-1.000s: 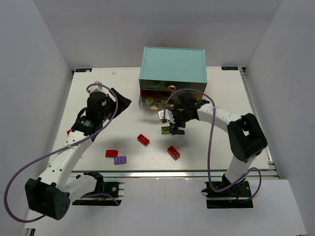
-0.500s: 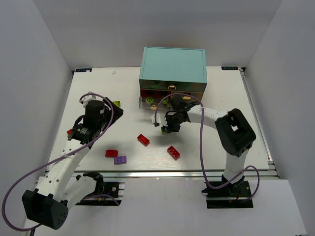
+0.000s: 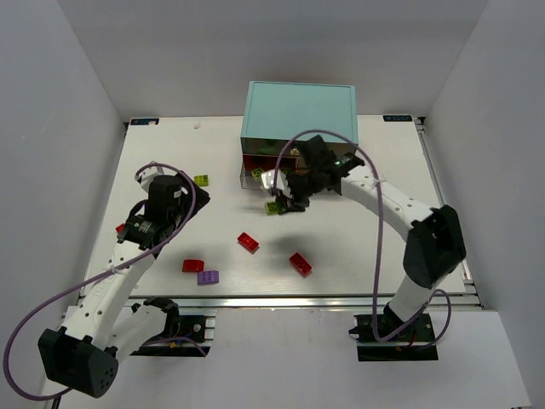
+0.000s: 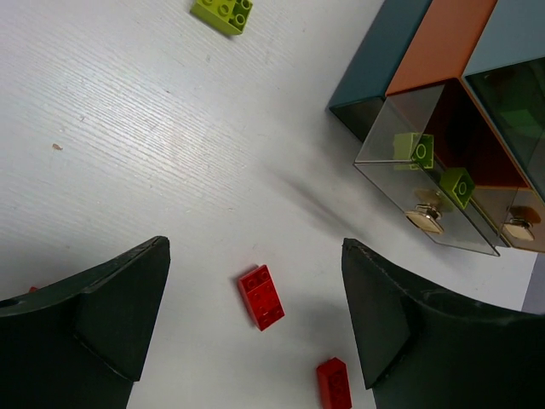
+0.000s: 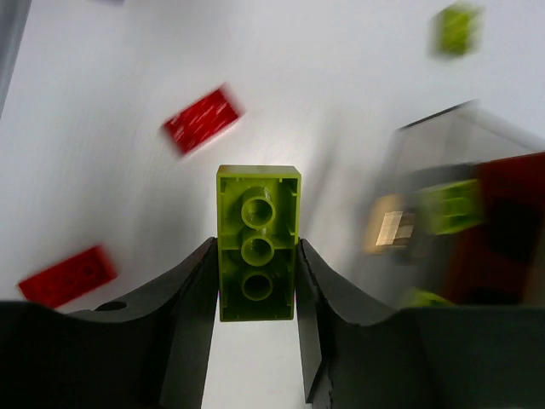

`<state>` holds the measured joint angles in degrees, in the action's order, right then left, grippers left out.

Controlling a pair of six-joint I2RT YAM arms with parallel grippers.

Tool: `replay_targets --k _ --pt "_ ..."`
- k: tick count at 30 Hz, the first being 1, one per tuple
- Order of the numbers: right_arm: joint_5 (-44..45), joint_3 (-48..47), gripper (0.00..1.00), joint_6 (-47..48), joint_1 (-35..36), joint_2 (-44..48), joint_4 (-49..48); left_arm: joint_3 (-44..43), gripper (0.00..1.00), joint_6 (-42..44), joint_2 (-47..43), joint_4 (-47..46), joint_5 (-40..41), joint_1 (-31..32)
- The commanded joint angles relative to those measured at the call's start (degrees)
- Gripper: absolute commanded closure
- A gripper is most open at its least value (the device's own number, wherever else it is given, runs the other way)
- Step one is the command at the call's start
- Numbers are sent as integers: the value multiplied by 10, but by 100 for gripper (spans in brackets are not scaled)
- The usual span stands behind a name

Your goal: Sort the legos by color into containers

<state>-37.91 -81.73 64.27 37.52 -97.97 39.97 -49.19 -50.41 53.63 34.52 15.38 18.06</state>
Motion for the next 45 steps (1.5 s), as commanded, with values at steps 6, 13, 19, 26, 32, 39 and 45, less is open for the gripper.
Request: replay_targets --k 6,13,19,26,32,39,45 --pt "120 -109 100 -227 3 -6 -147 6 9 8 12 -3 10 -3" --pt "232 -145 89 -228 2 -56 -190 1 8 15 20 -10 11 -3" --pt "258 -177 65 -218 0 -90 -177 -5 8 20 41 -25 7 -3" --pt "256 -165 34 -212 -2 -86 -187 -15 8 37 84 -45 2 -3" --pt "224 -165 32 -240 -3 -54 -184 -56 9 62 151 -58 0 -16" --pt "223 -58 93 -358 -22 62 -279 -141 40 127 312 -37 1 -60" --pt "135 1 53 -355 -41 127 -267 -217 22 157 431 -16 -54 -104"
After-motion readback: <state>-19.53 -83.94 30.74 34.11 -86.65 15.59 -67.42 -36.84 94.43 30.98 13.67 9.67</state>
